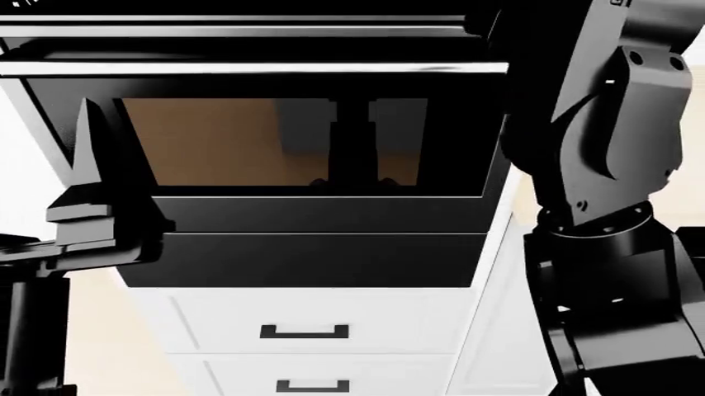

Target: Preheat the oven by turning the temperature knob.

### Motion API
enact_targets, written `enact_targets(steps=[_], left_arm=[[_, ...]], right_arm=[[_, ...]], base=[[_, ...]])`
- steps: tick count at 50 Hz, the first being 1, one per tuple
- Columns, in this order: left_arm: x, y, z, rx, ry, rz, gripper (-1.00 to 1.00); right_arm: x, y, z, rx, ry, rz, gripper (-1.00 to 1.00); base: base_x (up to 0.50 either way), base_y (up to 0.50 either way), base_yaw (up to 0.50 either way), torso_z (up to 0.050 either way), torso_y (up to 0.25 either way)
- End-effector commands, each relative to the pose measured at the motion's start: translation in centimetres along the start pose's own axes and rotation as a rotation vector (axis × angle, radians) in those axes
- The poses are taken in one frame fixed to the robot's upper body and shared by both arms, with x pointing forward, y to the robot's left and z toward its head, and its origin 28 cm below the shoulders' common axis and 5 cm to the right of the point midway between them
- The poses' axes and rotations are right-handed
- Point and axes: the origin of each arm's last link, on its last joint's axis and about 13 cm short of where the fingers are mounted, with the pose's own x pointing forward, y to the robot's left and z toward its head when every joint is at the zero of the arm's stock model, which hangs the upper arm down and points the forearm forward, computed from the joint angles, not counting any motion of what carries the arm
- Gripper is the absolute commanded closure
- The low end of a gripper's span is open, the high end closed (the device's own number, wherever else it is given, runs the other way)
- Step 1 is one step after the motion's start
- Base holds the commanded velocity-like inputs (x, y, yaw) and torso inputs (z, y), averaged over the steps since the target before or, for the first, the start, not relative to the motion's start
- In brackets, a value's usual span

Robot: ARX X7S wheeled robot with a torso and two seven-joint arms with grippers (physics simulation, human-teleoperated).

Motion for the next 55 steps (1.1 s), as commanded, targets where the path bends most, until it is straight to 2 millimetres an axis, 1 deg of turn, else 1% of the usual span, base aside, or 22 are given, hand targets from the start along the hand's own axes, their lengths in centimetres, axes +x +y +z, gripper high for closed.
enact_targets(steps=[1, 5, 13, 19, 23, 35, 42, 47, 55], left_arm=[[0.1, 0.1, -0.4, 0.006, 0.009, 0.002, -1.00], [0.1, 0.2, -0.4, 0.008, 0.009, 0.002, -1.00], [0.0, 0.1, -0.7, 0.017, 0.016, -0.001, -1.00], [-0.1, 0.0, -1.0, 0.023, 0.023, -0.001, -1.00], [0.0, 0.0, -1.1, 0.026, 0.027, -0.001, -1.00], [0.2, 0.0, -1.4, 0.030, 0.038, -0.001, -1.00], [0.0, -0.1, -1.4, 0.032, 0.042, -0.001, -1.00], [-0.1, -0.1, -1.3, 0.032, 0.044, 0.000, -1.00], [-0.1, 0.0, -1.5, 0.034, 0.048, 0.003, -1.00]], right_arm=[[0.7, 1.0, 0.3, 0.006, -0.034, 0.022, -1.00], [0.9, 1.6, 0.2, 0.014, -0.030, 0.029, -1.00], [1.2, 2.1, -0.4, 0.028, -0.015, 0.035, -1.00], [1.8, 3.1, -1.1, 0.041, 0.011, 0.053, -1.00], [2.0, 3.4, -1.5, 0.049, 0.023, 0.052, -1.00], [2.8, 3.6, -1.9, 0.053, 0.043, 0.050, -1.00], [2.7, 3.5, -2.4, 0.059, 0.061, 0.045, -1.00], [2.8, 3.3, -2.4, 0.057, 0.063, 0.039, -1.00], [3.3, 3.5, -2.4, 0.058, 0.066, 0.039, -1.00]], base=[[0.00, 0.00, 0.00, 0.000, 0.000], [0.00, 0.00, 0.00, 0.000, 0.000], [0.00, 0.00, 0.00, 0.000, 0.000], [0.00, 0.00, 0.00, 0.000, 0.000], [0.00, 0.00, 0.00, 0.000, 0.000], [0.00, 0.00, 0.00, 0.000, 0.000], [0.00, 0.00, 0.00, 0.000, 0.000], [0.00, 0.00, 0.00, 0.000, 0.000], [0.00, 0.00, 0.00, 0.000, 0.000]])
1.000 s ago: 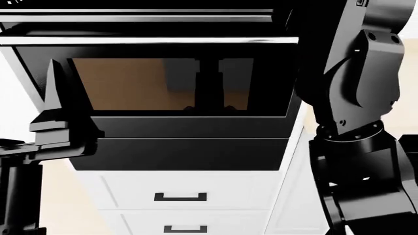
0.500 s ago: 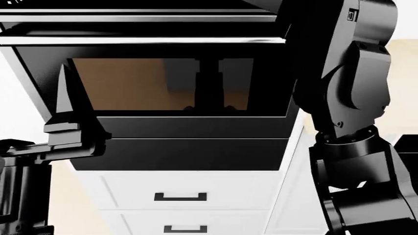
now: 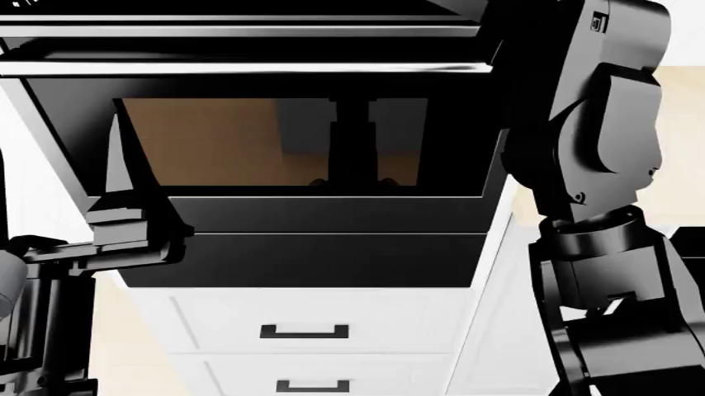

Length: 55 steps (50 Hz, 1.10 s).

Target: Preheat the oven by turning the temperature knob.

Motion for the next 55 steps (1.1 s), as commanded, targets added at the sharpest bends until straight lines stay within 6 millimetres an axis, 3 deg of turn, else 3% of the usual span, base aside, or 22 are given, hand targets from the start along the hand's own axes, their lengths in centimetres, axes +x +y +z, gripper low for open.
enact_targets(steps=[1, 16, 37, 55], left_arm=[[0.0, 0.0, -0.2, 0.003, 0.006, 0.003, -1.00], [0.3, 0.2, -0.6, 0.004, 0.012, 0.012, -1.00], [0.5, 0.3, -0.8, 0.007, 0.015, 0.008, -1.00], [0.3, 0.3, -0.8, 0.006, 0.015, 0.008, -1.00]], right_arm=[[0.6, 0.1, -0.1, 0.001, 0.007, -0.003, -1.00], [1.7, 0.9, 0.4, -0.004, -0.010, 0.019, -1.00], [2.5, 1.7, -0.4, 0.004, 0.033, 0.028, -1.00], [2.3, 1.1, -0.7, 0.004, 0.047, 0.008, -1.00]], base=[[0.00, 0.00, 0.00, 0.000, 0.000], [0.00, 0.00, 0.00, 0.000, 0.000], [0.00, 0.00, 0.00, 0.000, 0.000], [0.00, 0.00, 0.00, 0.000, 0.000]])
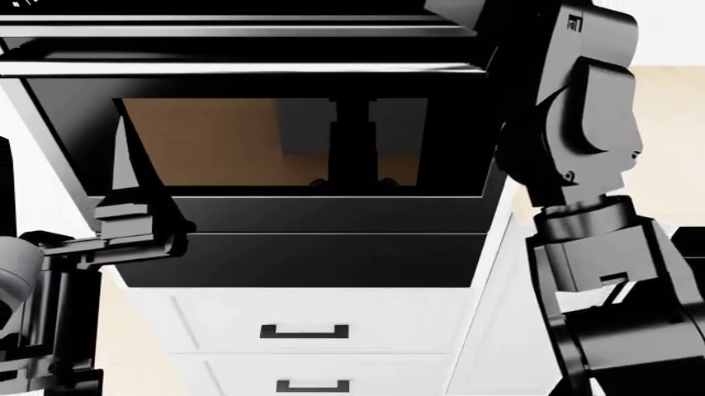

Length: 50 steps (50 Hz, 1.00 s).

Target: Preheat the oven by turning the temperature knob.

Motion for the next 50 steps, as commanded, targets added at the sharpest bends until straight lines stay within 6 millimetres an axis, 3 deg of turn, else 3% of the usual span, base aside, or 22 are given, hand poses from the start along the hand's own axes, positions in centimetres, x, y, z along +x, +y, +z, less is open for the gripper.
enact_targets(steps=[1, 50], left_arm=[[-0.09, -0.01, 0.02, 0.000, 0.000, -0.001, -1.00], [0.02, 0.05, 0.15, 0.001, 0.004, 0.004, -1.00]], right_arm=[[-0.12, -0.47, -0.23, -0.001, 0.012, -0.014, -1.00], [0.72, -0.65, -0.30, -0.013, 0.031, -0.023, -1.00]], base=[[0.00, 0.00, 0.00, 0.000, 0.000], [0.00, 0.00, 0.00, 0.000, 0.000]])
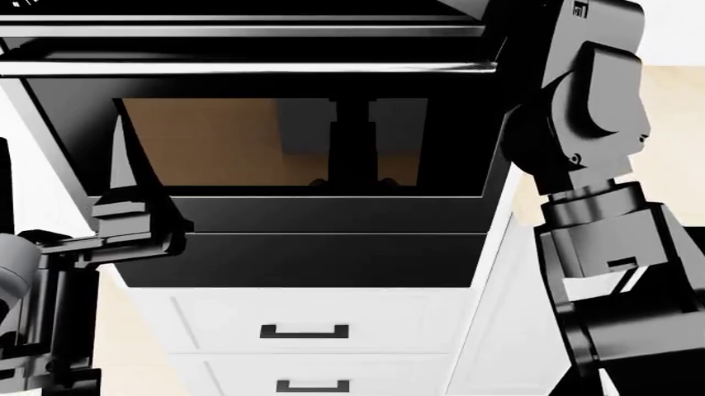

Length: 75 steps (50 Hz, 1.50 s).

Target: Preheat the oven by turning the temperature knob.

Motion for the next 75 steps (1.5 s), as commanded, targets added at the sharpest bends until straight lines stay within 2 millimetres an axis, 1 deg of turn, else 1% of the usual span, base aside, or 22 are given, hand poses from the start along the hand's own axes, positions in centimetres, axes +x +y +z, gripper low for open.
enact_targets(steps=[1, 8, 9, 34, 44, 75], left_arm=[[0.0, 0.0, 0.1, -0.001, 0.000, 0.000, -1.00], [0.0, 0.0, 0.0, -0.001, 0.001, -0.001, -1.00], [0.0, 0.0, 0.0, -0.002, 0.001, -0.001, -1.00], [0.0, 0.0, -0.4, -0.002, 0.003, -0.005, -1.00], [0.2, -0.1, -0.4, -0.003, 0.004, -0.005, -1.00], [-0.2, -0.1, -0.2, 0.002, 0.005, -0.004, -1.00]], right_arm=[[0.0, -0.1, 0.1, -0.002, -0.001, -0.004, -1.00], [0.0, 0.1, 0.2, -0.009, -0.008, -0.001, -1.00], [0.0, 0.0, 0.3, -0.006, -0.008, -0.004, 1.00], [0.1, 0.2, 0.1, -0.027, -0.011, -0.021, 1.00], [0.2, -0.8, 0.5, -0.033, -0.021, -0.044, 1.00], [-0.6, -0.9, -0.3, 0.105, -0.021, -0.064, 1.00]], base=[[0.00, 0.00, 0.00, 0.000, 0.000], [0.00, 0.00, 0.00, 0.000, 0.000], [0.00, 0.00, 0.00, 0.000, 0.000], [0.00, 0.00, 0.00, 0.000, 0.000], [0.00, 0.00, 0.00, 0.000, 0.000], [0.00, 0.00, 0.00, 0.000, 0.001]])
